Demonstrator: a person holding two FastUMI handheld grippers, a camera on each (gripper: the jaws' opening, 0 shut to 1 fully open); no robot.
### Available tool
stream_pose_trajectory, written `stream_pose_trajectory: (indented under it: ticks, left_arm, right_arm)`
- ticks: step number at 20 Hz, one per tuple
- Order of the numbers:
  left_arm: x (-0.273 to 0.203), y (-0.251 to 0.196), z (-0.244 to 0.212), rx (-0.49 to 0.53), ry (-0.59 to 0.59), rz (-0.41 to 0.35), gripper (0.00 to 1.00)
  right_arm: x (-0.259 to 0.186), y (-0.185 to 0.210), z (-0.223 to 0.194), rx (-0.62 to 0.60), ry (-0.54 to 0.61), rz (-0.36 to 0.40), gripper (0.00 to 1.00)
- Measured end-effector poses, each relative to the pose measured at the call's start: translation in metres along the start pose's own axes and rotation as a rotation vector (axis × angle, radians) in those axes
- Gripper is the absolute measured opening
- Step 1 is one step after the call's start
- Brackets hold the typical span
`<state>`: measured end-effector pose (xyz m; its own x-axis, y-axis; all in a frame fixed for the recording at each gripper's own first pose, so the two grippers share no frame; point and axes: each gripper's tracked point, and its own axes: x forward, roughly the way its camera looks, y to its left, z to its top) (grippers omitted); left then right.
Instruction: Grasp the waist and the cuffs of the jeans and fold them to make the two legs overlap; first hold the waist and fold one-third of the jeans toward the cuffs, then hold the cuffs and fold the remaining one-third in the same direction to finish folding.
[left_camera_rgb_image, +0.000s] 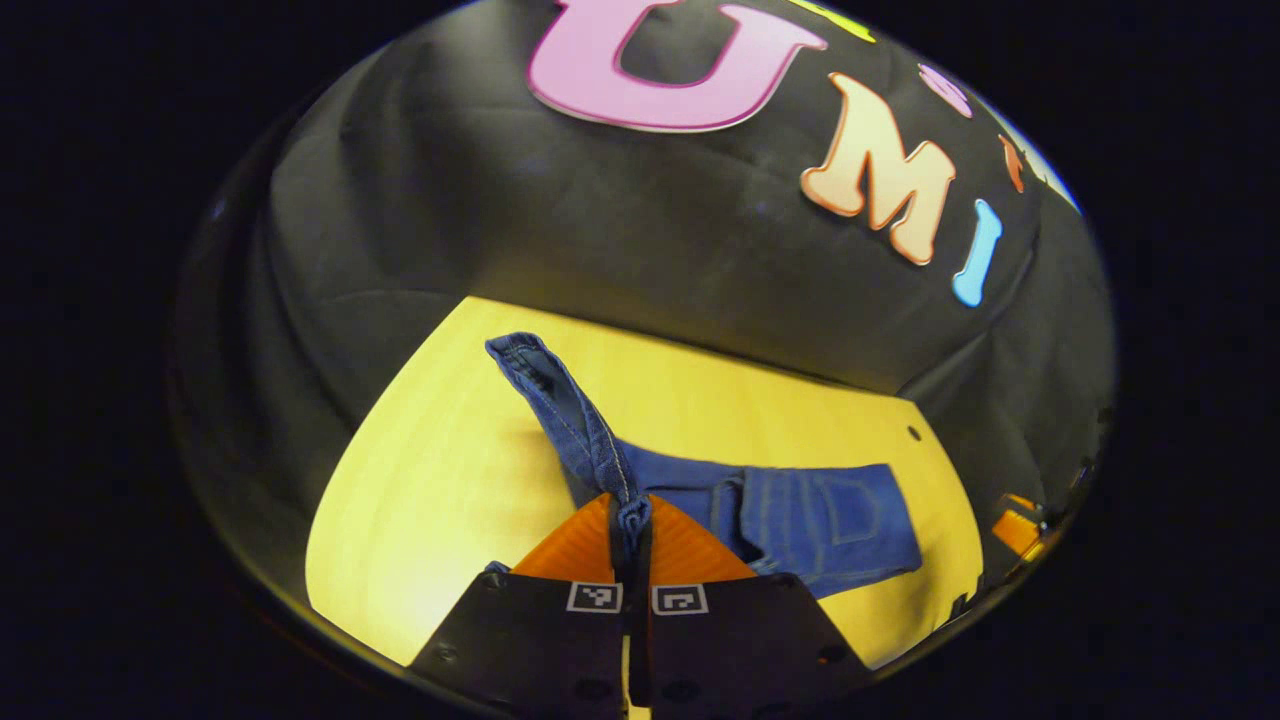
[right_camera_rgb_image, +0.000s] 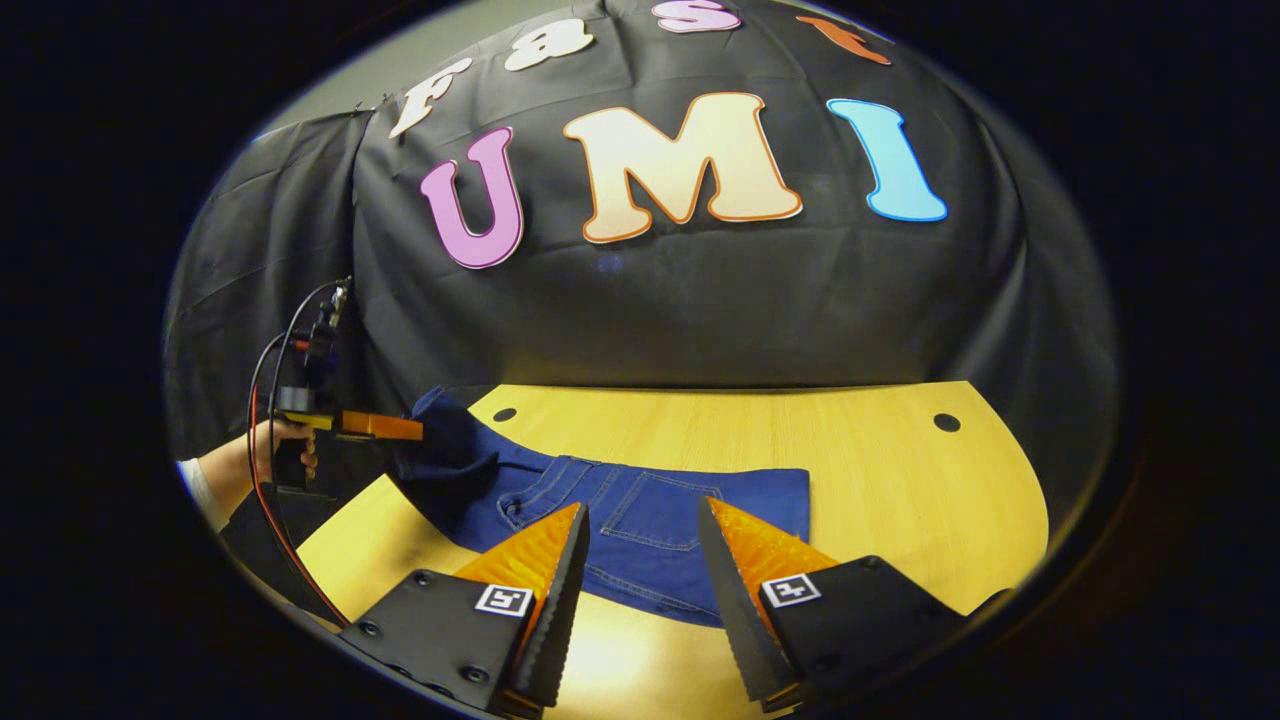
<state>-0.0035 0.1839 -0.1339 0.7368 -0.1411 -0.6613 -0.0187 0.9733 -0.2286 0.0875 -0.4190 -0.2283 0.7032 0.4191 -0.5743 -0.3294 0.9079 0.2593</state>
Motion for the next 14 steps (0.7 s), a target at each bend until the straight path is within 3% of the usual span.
stream_pose_trajectory:
  ticks: [9, 14]
  left_arm:
    - [0.020, -0.136, 0.013, 0.026, -0.019, -0.148, 0.00]
    - [0.047, -0.200, -0.005, 0.053, 0.018, -0.233, 0.00]
  right_arm:
    - [-0.042, -0.061, 0.004, 0.000, -0.013, -0.017, 0.68]
    - [-0.059, -0.088, -0.002, -0.008, 0.001, -0.043, 0.68]
